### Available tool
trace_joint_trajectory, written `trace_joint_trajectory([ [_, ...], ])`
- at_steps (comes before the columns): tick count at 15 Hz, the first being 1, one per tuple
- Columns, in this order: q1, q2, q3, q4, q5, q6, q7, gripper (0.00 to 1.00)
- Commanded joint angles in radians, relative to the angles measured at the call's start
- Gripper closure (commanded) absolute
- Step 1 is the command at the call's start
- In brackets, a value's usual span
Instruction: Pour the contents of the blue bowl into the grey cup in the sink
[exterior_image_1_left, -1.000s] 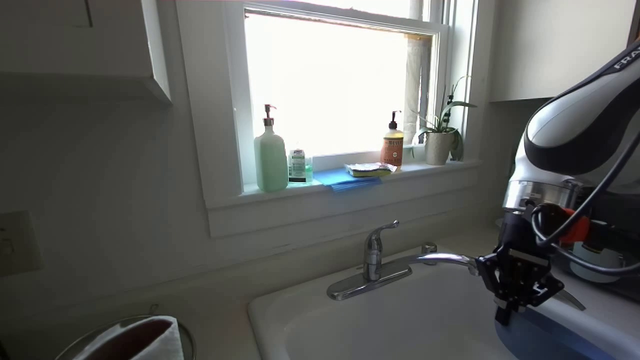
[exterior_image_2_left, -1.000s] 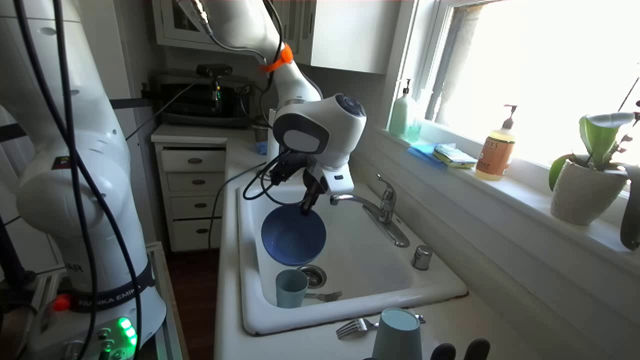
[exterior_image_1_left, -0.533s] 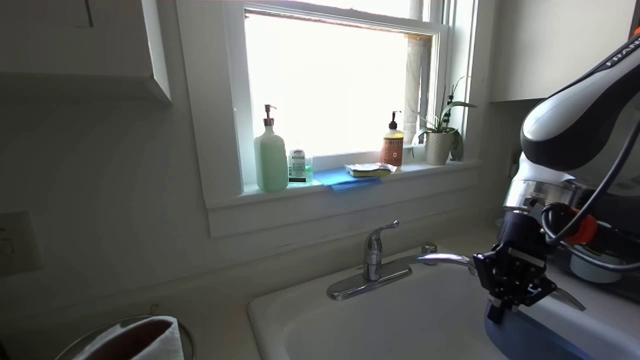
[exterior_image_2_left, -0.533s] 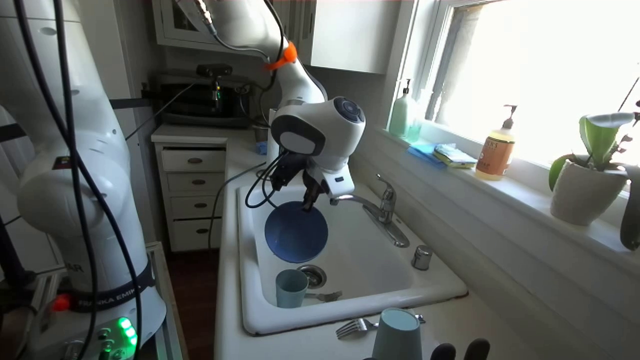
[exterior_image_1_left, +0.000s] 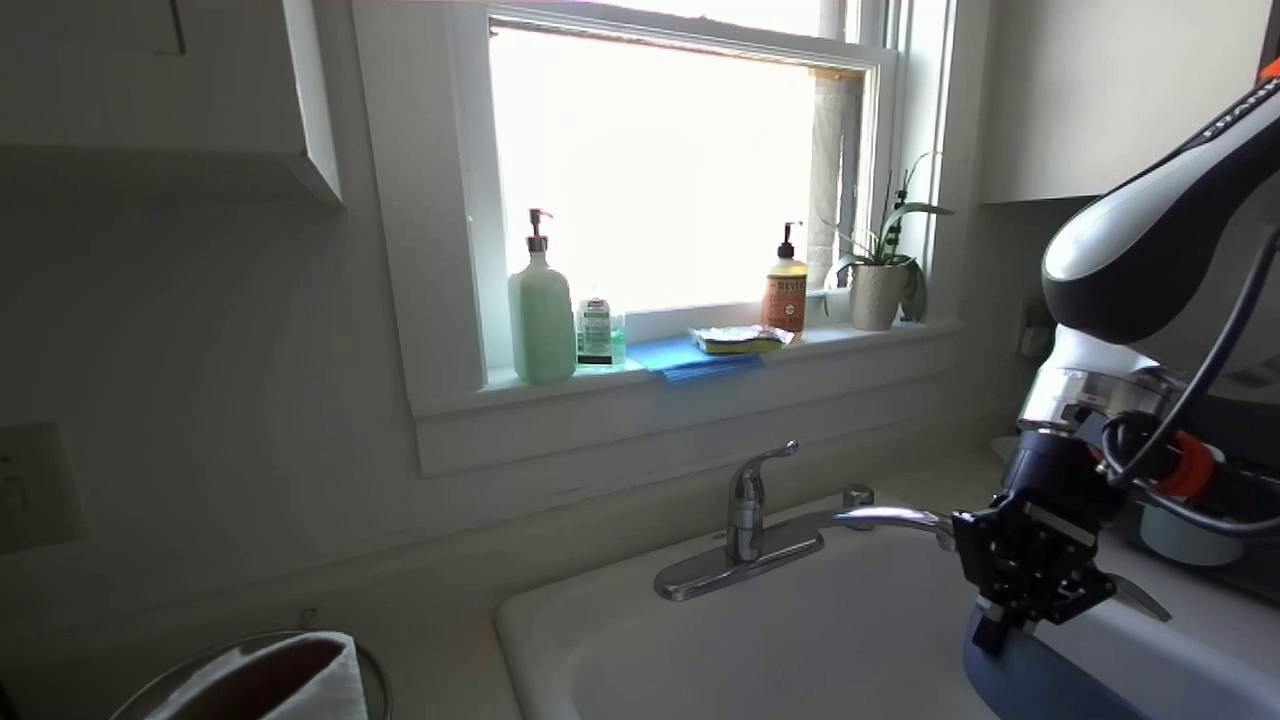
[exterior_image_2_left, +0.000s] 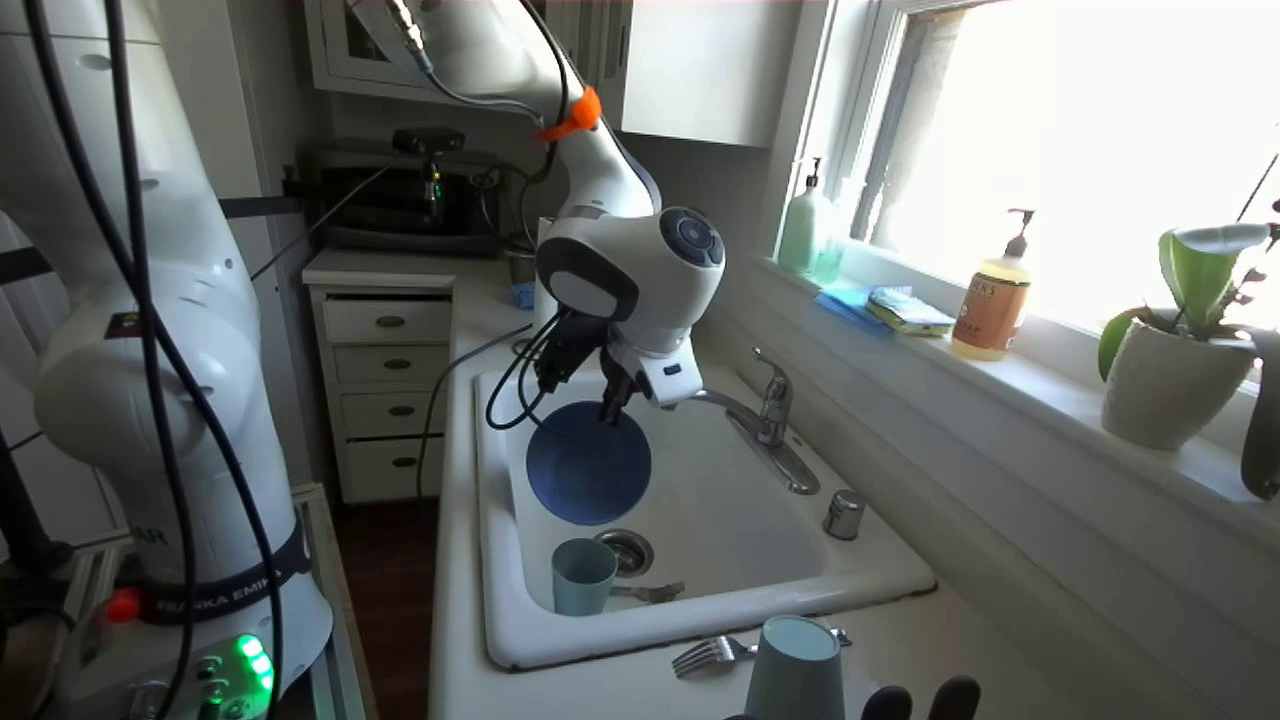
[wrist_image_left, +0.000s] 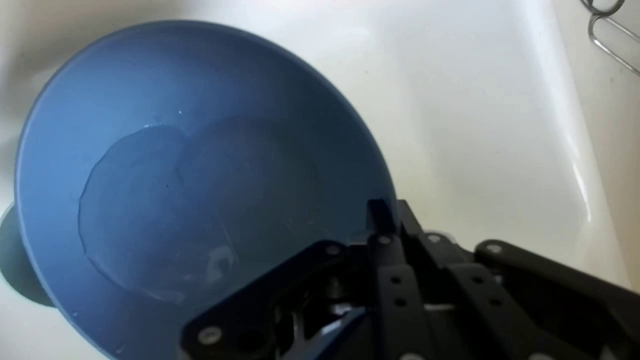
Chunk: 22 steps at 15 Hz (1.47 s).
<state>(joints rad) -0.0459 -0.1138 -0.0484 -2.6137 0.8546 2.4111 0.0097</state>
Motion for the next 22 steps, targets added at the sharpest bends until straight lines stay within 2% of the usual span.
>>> trace_joint_trajectory([
  [1,0.004,-0.027,-0.012,-0.034,0.086,0.004,-0.07,0.99],
  [11,-0.008,-0.031,-0.031,-0.056,0.172,-0.012,-0.215,0.99],
  [22,-0.03,-0.028,-0.069,-0.055,0.2,-0.121,-0.329,0.99],
])
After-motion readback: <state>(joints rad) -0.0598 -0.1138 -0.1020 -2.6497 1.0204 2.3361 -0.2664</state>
